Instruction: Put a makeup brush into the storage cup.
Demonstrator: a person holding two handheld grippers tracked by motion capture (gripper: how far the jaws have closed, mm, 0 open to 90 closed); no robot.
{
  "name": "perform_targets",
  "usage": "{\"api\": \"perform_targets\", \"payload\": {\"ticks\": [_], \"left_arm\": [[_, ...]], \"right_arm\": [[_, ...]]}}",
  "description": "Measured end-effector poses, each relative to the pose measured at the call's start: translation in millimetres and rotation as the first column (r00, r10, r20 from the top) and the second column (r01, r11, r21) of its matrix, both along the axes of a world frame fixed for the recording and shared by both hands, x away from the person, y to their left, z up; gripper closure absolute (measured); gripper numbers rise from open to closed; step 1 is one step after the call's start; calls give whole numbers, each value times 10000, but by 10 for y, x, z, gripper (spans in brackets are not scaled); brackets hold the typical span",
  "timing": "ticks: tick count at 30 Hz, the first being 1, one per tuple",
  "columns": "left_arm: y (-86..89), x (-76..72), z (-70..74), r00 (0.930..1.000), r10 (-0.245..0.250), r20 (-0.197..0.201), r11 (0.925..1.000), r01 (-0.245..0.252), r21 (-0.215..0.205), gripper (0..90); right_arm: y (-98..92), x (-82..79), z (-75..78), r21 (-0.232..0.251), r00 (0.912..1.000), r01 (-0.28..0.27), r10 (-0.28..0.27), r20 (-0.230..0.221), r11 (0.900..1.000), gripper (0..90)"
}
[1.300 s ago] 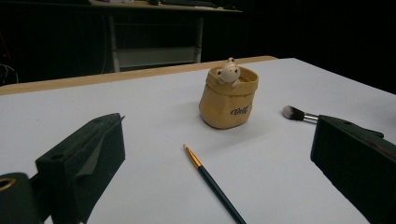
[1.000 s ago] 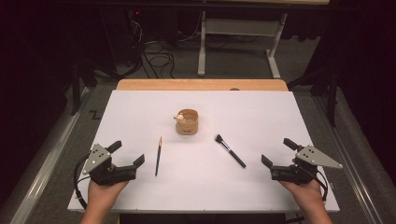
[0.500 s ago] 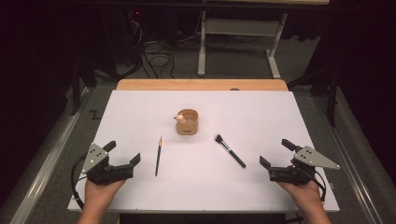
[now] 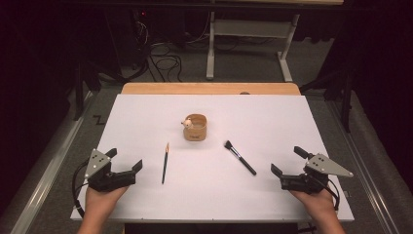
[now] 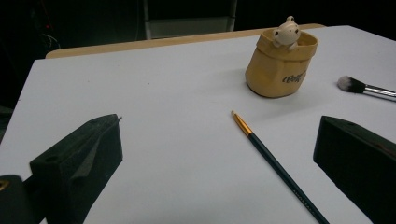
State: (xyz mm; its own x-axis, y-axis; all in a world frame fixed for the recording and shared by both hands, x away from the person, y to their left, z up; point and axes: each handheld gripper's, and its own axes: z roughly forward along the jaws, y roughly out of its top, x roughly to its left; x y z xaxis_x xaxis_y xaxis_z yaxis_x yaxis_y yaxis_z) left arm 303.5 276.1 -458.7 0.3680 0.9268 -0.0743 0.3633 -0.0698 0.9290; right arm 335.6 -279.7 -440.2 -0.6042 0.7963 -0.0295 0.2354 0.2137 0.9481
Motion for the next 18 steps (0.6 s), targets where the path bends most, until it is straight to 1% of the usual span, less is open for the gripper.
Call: {"api": "perform_targets", "payload": {"ticks": [4,6,9,15,18], "left_arm": [[14,12,-21,9999,44,-102,10000,-44,19,22],[34,25,-40,9996,136,-254,9999,-135,61,22],[69,35,-57,9990,257,-376,9997,-258,-8,22],[96,31,-60,9987,360,-362,9993,-363,-94,22],[91,32,-66,9985,390,-391,9991,-395,-120,22]], "right_arm": [[-1,-1,-8,21,10000,20,-20,36,10000,2],[-3,1,-15,47,10000,41,-41,12,10000,2],[-13,7,-28,26,10000,52,-52,-30,10000,2],[-24,12,-46,96,9999,133,-132,-83,9999,2],[-19,18,-52,40,9999,94,-93,-59,9999,2]]}}
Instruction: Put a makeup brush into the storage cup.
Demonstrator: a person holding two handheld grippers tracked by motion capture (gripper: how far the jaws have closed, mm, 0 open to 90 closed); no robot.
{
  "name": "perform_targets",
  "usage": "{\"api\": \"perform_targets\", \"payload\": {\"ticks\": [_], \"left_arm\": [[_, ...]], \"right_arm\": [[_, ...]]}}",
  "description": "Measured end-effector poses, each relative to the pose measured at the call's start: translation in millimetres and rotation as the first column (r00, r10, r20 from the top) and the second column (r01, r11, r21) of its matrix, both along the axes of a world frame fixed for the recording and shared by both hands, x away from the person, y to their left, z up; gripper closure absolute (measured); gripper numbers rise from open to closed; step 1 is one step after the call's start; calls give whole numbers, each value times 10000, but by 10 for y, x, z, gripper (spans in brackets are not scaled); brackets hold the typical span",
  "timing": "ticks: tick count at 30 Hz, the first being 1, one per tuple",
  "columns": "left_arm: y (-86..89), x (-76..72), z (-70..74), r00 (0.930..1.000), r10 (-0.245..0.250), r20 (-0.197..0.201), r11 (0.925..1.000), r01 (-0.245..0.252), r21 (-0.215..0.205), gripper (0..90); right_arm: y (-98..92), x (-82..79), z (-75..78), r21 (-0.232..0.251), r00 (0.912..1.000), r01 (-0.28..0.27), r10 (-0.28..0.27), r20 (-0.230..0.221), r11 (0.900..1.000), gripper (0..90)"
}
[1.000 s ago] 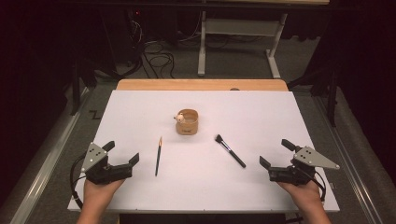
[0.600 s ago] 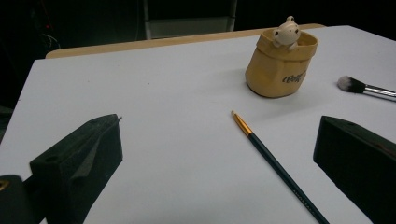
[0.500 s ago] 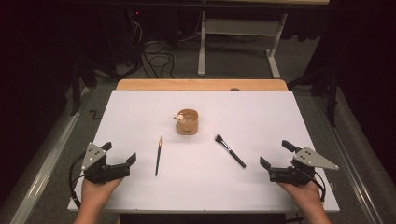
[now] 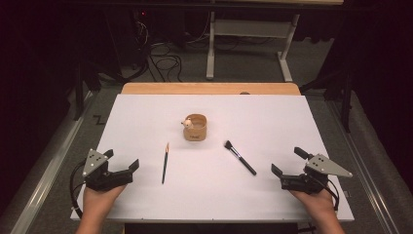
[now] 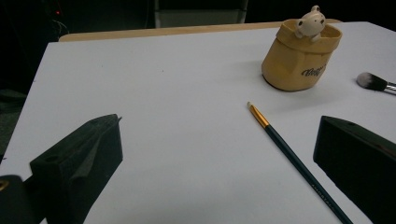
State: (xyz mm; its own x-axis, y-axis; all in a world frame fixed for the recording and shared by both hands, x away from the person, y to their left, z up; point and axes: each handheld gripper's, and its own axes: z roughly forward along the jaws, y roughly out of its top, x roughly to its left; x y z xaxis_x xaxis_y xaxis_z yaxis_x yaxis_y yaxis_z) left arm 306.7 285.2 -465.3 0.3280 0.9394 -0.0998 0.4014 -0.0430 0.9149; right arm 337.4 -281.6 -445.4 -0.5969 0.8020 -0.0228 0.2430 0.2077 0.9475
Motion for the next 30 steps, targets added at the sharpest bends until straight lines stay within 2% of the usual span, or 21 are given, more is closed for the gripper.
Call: {"api": "perform_targets", "payload": {"ticks": [6,11,12,15,17,18,23,24,30], "left_arm": [[-18,4,-4,10000,-31,-82,10000,31,-29,22],[-16,-3,-3,9999,37,-115,10000,-38,-89,22],[-14,-2,-5,9999,82,-122,9999,-84,-126,22],[-12,3,-9,9998,97,-194,9999,-100,-132,21],[-18,8,-11,9996,110,-260,9999,-112,-69,20],[-20,12,-16,9995,99,-310,9999,-100,-35,20],[-70,38,-48,9978,75,-665,9998,-62,198,20],[-96,47,-59,9966,57,-817,9993,-26,369,16],[-156,58,-74,9932,-12,-1162,9979,87,641,12]], "right_arm": [[23,44,2,61,9999,59,-59,-84,10000,1],[45,97,18,-74,9998,87,-88,-160,9999,1],[53,129,23,-197,9995,129,-135,-303,9997,2],[48,147,27,-277,9996,112,-119,-272,9996,2],[46,149,22,-242,9994,120,-128,-315,9996,2],[46,151,3,-413,9996,123,-133,-232,9991,2],[46,116,-52,-416,9999,147,-149,-50,9990,2],[50,105,-99,-436,9999,86,-92,-134,9990,2],[-5,92,-155,-397,9996,141,-150,-239,9991,2]]}}
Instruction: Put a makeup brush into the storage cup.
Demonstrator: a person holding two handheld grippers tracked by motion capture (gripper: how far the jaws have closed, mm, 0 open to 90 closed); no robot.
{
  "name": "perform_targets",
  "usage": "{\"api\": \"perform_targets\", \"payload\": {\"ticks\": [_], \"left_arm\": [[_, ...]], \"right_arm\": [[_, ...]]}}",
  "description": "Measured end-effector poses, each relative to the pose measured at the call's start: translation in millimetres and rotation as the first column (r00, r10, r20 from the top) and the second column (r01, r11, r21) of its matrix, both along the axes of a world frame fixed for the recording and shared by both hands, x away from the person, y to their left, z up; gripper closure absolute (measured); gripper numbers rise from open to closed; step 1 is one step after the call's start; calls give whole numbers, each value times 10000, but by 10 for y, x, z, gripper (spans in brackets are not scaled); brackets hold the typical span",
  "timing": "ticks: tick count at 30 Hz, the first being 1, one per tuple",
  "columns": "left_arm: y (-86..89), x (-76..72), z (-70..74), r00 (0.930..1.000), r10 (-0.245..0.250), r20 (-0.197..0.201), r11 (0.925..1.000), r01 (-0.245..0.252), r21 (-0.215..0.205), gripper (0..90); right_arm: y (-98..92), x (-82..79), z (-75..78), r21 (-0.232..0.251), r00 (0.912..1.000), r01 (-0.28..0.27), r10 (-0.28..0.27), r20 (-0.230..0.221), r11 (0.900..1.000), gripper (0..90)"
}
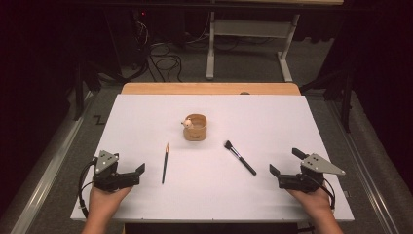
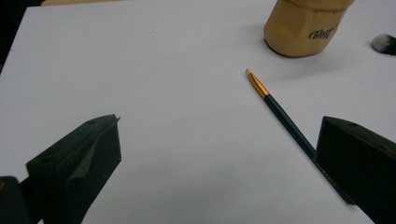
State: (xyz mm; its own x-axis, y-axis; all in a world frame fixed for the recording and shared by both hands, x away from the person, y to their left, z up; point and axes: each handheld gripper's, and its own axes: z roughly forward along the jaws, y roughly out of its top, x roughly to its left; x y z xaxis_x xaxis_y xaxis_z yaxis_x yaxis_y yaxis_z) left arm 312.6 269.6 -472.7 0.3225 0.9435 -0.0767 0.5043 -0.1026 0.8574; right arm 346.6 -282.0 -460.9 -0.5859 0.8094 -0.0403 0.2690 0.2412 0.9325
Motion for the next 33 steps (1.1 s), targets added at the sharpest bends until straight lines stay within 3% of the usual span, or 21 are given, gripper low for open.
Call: {"api": "perform_targets", "payload": {"ticks": [11,20,23,25,29,31,32,33], "left_arm": [[-66,51,-48,9980,-32,-635,9999,38,98,7],[-106,98,-56,9949,30,-1012,9986,23,521,7],[-141,141,-44,9911,-39,-1330,9977,129,671,5],[-180,165,-24,9841,-181,-1770,9964,325,786,4],[-179,200,-4,9816,8,-1911,9979,117,645,4],[-159,257,13,9662,25,-2579,9969,177,761,5],[-159,257,13,9662,25,-2579,9969,177,761,6],[-149,271,19,9602,-7,-2793,9966,236,787,6]], "right_arm": [[-29,-55,-4,-211,9996,-115,120,248,9997,2],[-60,-59,-24,9,9996,-242,242,141,9997,2],[-71,-74,-7,112,9995,-262,260,197,9996,2],[-72,-80,3,127,9993,-248,244,268,9996,2],[-59,-74,5,340,9996,-269,266,106,9991,2],[-56,-59,-3,293,9994,-329,326,118,9990,2],[-56,-59,-3,293,9994,-329,326,118,9990,2],[-54,-57,-5,223,9993,-352,349,140,9991,2]]}}
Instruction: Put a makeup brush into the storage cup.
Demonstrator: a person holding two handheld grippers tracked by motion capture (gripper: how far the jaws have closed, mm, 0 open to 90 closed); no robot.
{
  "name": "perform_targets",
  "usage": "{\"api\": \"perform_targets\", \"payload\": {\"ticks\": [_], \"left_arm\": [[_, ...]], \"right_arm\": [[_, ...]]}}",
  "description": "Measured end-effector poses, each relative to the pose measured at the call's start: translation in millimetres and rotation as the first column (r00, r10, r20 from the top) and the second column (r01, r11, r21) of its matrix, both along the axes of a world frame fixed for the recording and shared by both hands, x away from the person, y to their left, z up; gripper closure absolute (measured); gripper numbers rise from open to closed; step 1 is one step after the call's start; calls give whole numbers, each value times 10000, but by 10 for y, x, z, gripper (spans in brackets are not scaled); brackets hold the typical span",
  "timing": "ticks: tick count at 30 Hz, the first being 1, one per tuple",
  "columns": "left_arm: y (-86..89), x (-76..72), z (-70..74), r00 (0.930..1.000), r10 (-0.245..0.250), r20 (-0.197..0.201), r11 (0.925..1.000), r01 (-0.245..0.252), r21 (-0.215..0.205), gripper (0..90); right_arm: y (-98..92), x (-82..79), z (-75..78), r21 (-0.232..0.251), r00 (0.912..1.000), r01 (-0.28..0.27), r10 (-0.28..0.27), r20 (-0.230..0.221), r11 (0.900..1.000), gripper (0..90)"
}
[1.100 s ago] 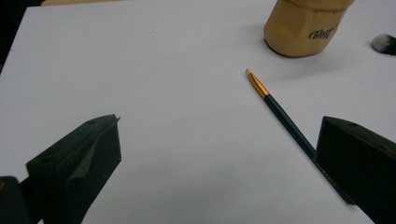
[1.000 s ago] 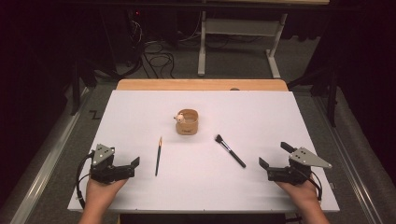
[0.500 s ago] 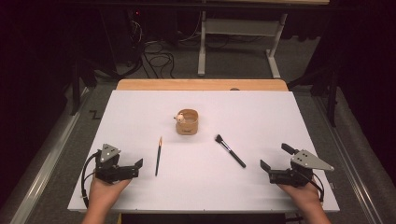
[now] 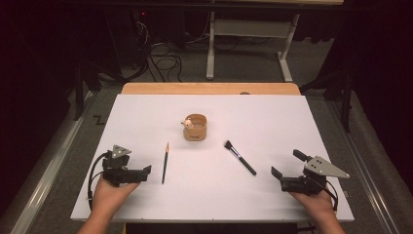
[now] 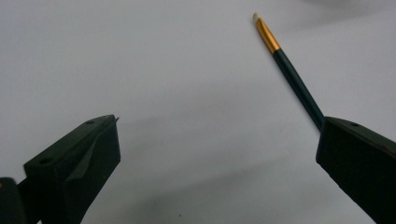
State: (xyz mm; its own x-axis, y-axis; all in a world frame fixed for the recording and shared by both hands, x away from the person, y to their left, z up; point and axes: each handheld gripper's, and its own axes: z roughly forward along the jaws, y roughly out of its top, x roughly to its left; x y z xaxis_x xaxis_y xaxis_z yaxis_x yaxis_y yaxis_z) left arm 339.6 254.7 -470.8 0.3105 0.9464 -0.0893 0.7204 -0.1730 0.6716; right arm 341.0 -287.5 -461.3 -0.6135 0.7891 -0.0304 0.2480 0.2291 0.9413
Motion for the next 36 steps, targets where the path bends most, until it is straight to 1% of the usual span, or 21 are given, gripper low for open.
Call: {"api": "perform_targets", "payload": {"ticks": [2,3,4,5,6,8,9,12,16,17,18,19,20,22,28,29,30,31,32,34,36], "left_arm": [[18,3,12,9997,6,-245,10000,-7,-26,19],[39,8,15,9986,86,-513,9995,-102,-299,34],[50,11,17,9977,138,-668,9992,-163,-367,34],[68,16,37,9953,233,-936,9983,-282,-517,33],[68,16,37,9953,233,-936,9983,-282,-517,33],[69,20,70,9931,228,-1151,9982,-290,-524,33],[60,24,105,9923,176,-1225,9981,-245,-557,32],[54,34,137,9906,91,-1368,9975,-187,-687,39],[27,60,152,9866,-36,-1629,9982,-61,-589,45],[16,68,147,9852,-69,-1715,9985,-24,-542,45],[-5,71,140,9854,-85,-1700,9993,21,-377,45],[-46,72,135,9868,-137,-1616,9999,127,-72,46],[-46,72,135,9868,-137,-1616,9999,127,-72,46],[-93,91,116,9837,-247,-1780,9997,251,2,46],[-107,122,98,9814,-102,-1915,9998,72,-163,46],[-107,128,98,9800,-78,-1990,9999,50,-146,46],[-103,141,93,9751,-147,-2213,9999,139,-52,52],[-103,141,93,9751,-147,-2213,9999,139,-52,52],[-104,144,90,9730,-156,-2301,9999,159,-7,52],[-103,145,91,9730,-132,-2306,9999,127,-33,56],[-111,144,98,9732,-239,-2288,9997,240,-24,68]], "right_arm": [[0,-6,3,18,10000,10,-10,5,10000,2],[-9,-8,0,92,10000,-22,22,-30,10000,2],[-9,-8,0,92,10000,-22,22,-30,10000,2],[-16,-9,-3,102,10000,5,-5,-18,9999,2],[-16,-9,-3,102,10000,5,-5,-18,9999,2],[-19,-15,-1,132,10000,9,-7,-86,9999,2],[-17,-21,1,91,10000,-7,7,-6,10000,2],[-12,-28,5,60,10000,-68,68,31,10000,2],[-4,-42,13,95,10000,-23,23,-7,10000,2],[-5,-42,12,102,10000,-21,21,-22,9999,2],[-5,-42,12,102,10000,-21,21,-22,9999,2],[-10,-42,15,126,10000,-31,31,-6,9999,2],[-10,-42,15,126,10000,-31,31,-6,9999,2],[-15,-43,16,123,10000,-41,41,27,9999,2],[-6,-49,5,122,10000,-1,2,-73,9999,2],[-5,-49,4,123,10000,-5,6,-73,9999,2],[-5,-47,-1,130,10000,-37,38,-62,9999,2],[-5,-47,-1,130,10000,-37,38,-62,9999,2],[-5,-46,-3,126,10000,-47,48,-53,9999,2],[-5,-43,-5,132,10000,-32,33,-49,9999,2],[-9,-43,-4,155,10000,-31,33,-94,9999,2]]}}
